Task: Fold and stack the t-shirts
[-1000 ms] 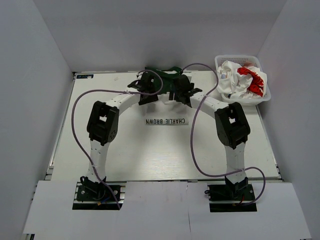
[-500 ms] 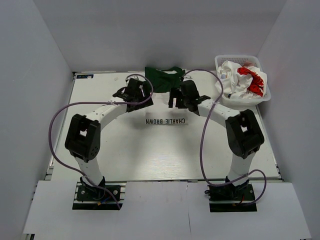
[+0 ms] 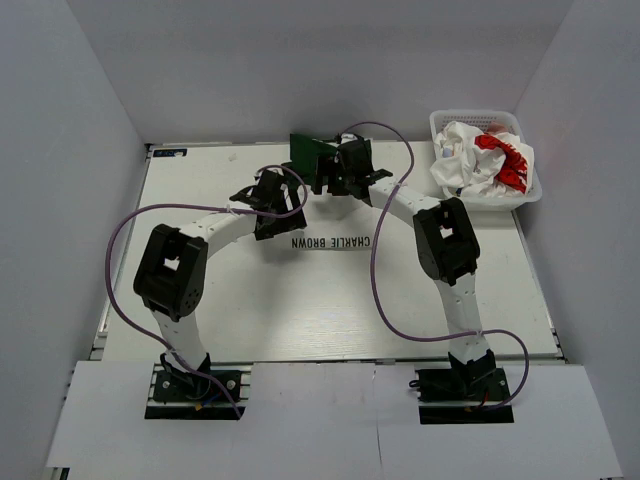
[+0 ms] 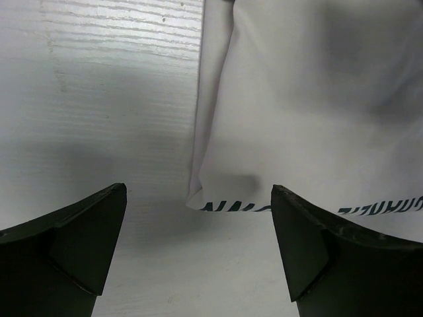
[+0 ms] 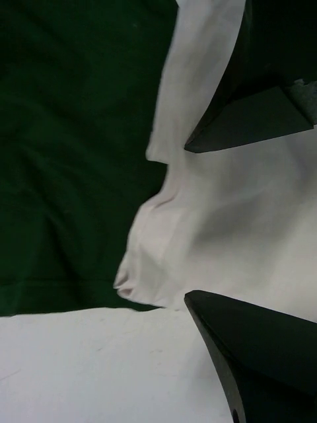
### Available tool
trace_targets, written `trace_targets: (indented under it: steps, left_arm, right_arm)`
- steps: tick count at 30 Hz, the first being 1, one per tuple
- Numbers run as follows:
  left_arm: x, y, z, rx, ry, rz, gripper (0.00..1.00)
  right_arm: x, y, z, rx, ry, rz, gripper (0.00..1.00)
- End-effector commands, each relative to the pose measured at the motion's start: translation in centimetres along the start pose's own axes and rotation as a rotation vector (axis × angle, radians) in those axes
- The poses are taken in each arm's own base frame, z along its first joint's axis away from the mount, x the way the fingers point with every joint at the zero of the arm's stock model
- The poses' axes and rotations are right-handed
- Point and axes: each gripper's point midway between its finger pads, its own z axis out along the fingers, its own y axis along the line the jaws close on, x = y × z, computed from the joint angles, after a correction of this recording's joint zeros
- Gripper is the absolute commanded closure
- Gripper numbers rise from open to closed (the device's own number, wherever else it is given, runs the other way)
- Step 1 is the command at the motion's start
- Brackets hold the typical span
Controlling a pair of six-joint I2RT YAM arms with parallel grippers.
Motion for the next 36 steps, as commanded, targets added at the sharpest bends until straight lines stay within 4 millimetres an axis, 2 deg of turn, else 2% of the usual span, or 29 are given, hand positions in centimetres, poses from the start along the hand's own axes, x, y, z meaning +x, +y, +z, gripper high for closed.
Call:
trace_targets:
  steps: [1, 2, 3, 4, 5, 7, 8, 9, 10, 11, 13, 15, 16, 17, 19, 20, 22, 25, 26, 28, 32, 33, 34, 36]
  left_arm:
    - [0.5, -0.1, 0.4, 0.010, 0.007, 0.000, 0.00]
    - [0.8, 0.1, 0.8, 0.003, 0.016, 0.001, 0.00]
    - [1.3, 0.4, 1.1, -0.010, 0.034, 0.012, 0.00]
    - [1.3, -0.1, 0.9, -0.003, 0.034, 0.019, 0.01]
    - [2.1, 0.3, 1.2, -0.018, 0.072, 0.022, 0.04]
    - [2.4, 0.5, 1.5, -0.024, 0.081, 0.023, 0.08]
    - [2.7, 0.3, 1.6, -0.012, 0.090, 0.023, 0.10]
    - [3.7, 0.6, 1.6, -0.005, 0.119, 0.023, 0.13]
    - [3.6, 0.3, 1.5, 0.013, 0.113, 0.022, 0.15]
    - [4.3, 0.5, 1.9, 0.020, 0.121, 0.021, 0.17]
    - [4.9, 0.5, 2.0, 0.040, 0.134, 0.020, 0.19]
    - [5.2, 0.6, 2.5, 0.035, 0.140, 0.021, 0.23]
    - [5.5, 0.8, 2.8, 0.029, 0.148, 0.021, 0.30]
    - [5.6, 0.6, 3.0, 0.035, 0.155, 0.021, 0.35]
    - [5.9, 0.4, 3.5, 0.040, 0.172, 0.020, 0.48]
    - [6.1, 0.2, 3.4, 0.055, 0.183, 0.019, 0.59]
    - [6.9, -0.1, 3.4, 0.089, 0.208, 0.017, 0.66]
    - [7.5, 0.7, 3.5, 0.070, 0.204, 0.018, 0.68]
    - [7.8, 0.9, 3.4, 0.061, 0.216, 0.018, 0.73]
    - [7.3, 1.0, 3.4, 0.044, 0.200, 0.020, 0.76]
    - [7.4, 0.9, 3.4, 0.053, 0.206, 0.019, 0.87]
    - [7.4, 0.9, 3.4, 0.053, 0.206, 0.019, 0.94]
    - [7.6, 1.1, 3.3, 0.045, 0.217, 0.019, 0.99]
    - [7.8, 1.1, 3.0, 0.053, 0.224, 0.019, 1.00]
  right_arm:
    - [-5.1, -0.4, -1.3, 0.033, -0.097, -0.012, 0.10]
    - [-5.7, -0.7, -2.0, 0.048, -0.112, -0.010, 0.10]
    - [-5.1, -1.0, -2.0, 0.059, -0.101, -0.009, 0.10]
    - [-6.7, -1.0, -3.7, 0.059, -0.134, -0.002, 0.10]
    - [-4.1, -2.5, -3.7, 0.095, -0.082, 0.011, 0.10]
    - [-3.2, -2.9, -4.7, 0.112, -0.076, 0.029, 0.10]
    - [-3.0, -3.7, -6.8, 0.135, -0.088, 0.046, 0.10]
    - [-0.4, -4.8, -7.1, 0.164, -0.051, 0.054, 0.10]
    - [-1.9, -4.3, -9.5, 0.164, -0.104, 0.083, 0.10]
    - [2.4, -6.8, -9.8, 0.228, -0.030, 0.102, 0.10]
    - [2.8, -7.1, -11.5, 0.242, -0.046, 0.124, 0.10]
    - [5.6, -8.1, -13.3, 0.260, -0.007, 0.133, 0.10]
    - [6.1, -8.3, -13.6, 0.260, -0.002, 0.136, 0.10]
    - [7.8, -8.7, -14.6, 0.267, 0.019, 0.131, 0.10]
    - [8.7, -8.9, -14.9, 0.259, 0.036, 0.128, 0.10]
    - [9.7, -9.1, -15.2, 0.265, 0.054, 0.129, 0.10]
    - [10.0, -9.3, -15.2, 0.270, 0.067, 0.136, 0.11]
    - [11.1, -8.9, -14.5, 0.238, 0.104, 0.145, 0.19]
    - [11.3, -8.7, -14.3, 0.222, 0.110, 0.149, 0.22]
    - [11.8, -8.3, -13.7, 0.199, 0.127, 0.149, 0.28]
    - [11.3, -8.3, -12.6, 0.178, 0.111, 0.140, 0.38]
    - [11.5, -8.5, -12.4, 0.184, 0.123, 0.141, 0.41]
    - [11.5, -8.5, -12.3, 0.183, 0.126, 0.136, 0.51]
    - [11.9, -8.6, -12.3, 0.186, 0.128, 0.128, 0.59]
